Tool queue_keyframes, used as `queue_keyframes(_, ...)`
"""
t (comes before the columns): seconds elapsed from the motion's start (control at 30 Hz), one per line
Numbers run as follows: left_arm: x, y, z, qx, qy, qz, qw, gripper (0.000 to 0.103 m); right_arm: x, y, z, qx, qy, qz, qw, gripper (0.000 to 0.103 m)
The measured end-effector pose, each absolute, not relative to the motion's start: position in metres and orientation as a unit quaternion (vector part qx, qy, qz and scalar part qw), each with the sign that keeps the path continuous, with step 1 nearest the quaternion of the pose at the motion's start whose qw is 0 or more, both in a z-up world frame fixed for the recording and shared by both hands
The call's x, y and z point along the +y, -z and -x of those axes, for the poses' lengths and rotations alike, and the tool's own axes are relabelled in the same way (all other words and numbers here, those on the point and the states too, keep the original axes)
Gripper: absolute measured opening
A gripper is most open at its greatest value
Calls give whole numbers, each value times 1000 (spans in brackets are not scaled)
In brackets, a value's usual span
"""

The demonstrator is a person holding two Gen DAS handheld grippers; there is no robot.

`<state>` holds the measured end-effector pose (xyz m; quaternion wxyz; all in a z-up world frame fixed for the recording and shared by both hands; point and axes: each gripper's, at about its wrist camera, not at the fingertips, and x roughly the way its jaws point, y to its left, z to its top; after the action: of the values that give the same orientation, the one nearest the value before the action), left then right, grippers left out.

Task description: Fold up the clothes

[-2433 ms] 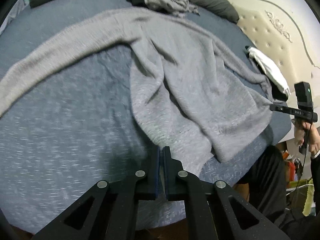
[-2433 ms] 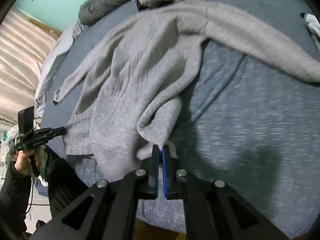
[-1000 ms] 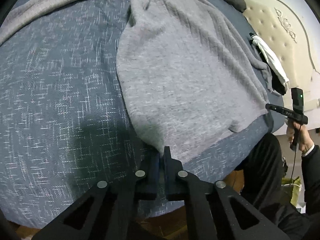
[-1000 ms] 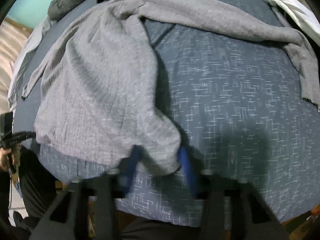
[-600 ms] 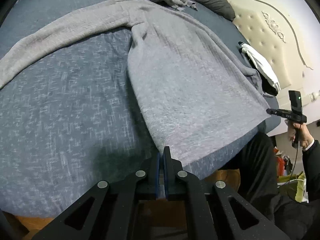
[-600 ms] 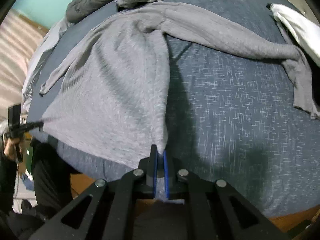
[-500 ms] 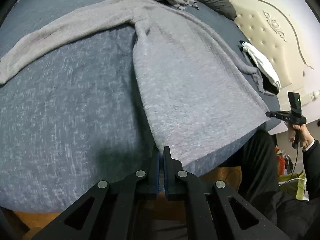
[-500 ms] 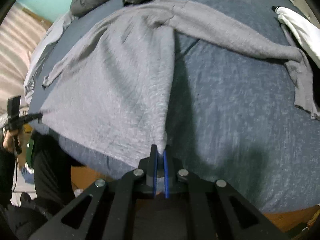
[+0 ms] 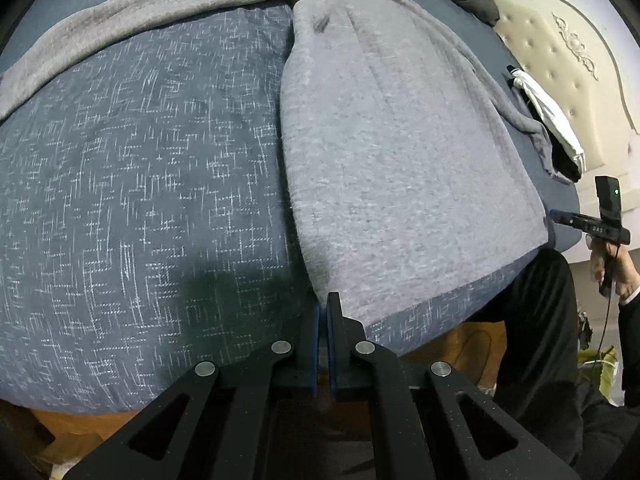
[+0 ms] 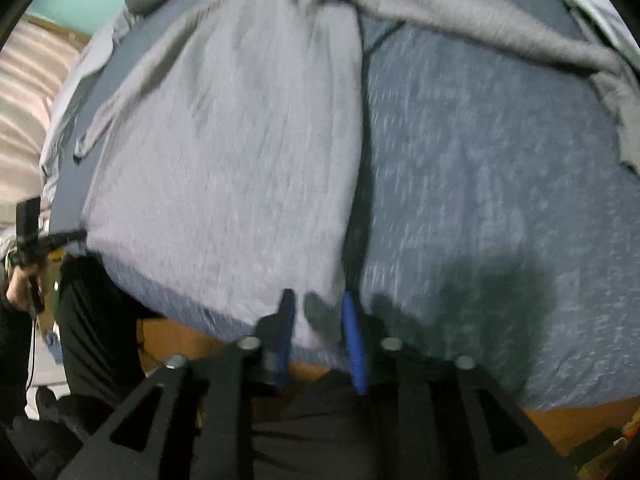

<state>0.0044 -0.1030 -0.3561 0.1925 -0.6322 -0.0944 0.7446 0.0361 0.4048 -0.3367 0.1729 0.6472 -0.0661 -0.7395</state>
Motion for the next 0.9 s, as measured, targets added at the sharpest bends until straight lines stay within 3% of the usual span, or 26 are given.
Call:
queue_keyframes(0.17,-98,349,-7,-94,-750,626,191,3,399,349,-30,-37,736,-654,168,46)
queue_keyframes(0.33,-103,350,-9,-97,-751,626,188,3,405,370,-36,-41,730,-663,162,46)
queue_keyframes(0.53,-107,351,-7,-99,-751,628,180,3,392,346,-37,-46,752,-628,192,46)
queue_keyframes(0.73,-101,353,-8,-97,-750,629,180,3,421,326,-34,-54,783,-608,121,46)
queue_keyframes(0.9,-93,354,-11,-95,-751,628,180,3,431,347,-35,-50,757,-643,100,38)
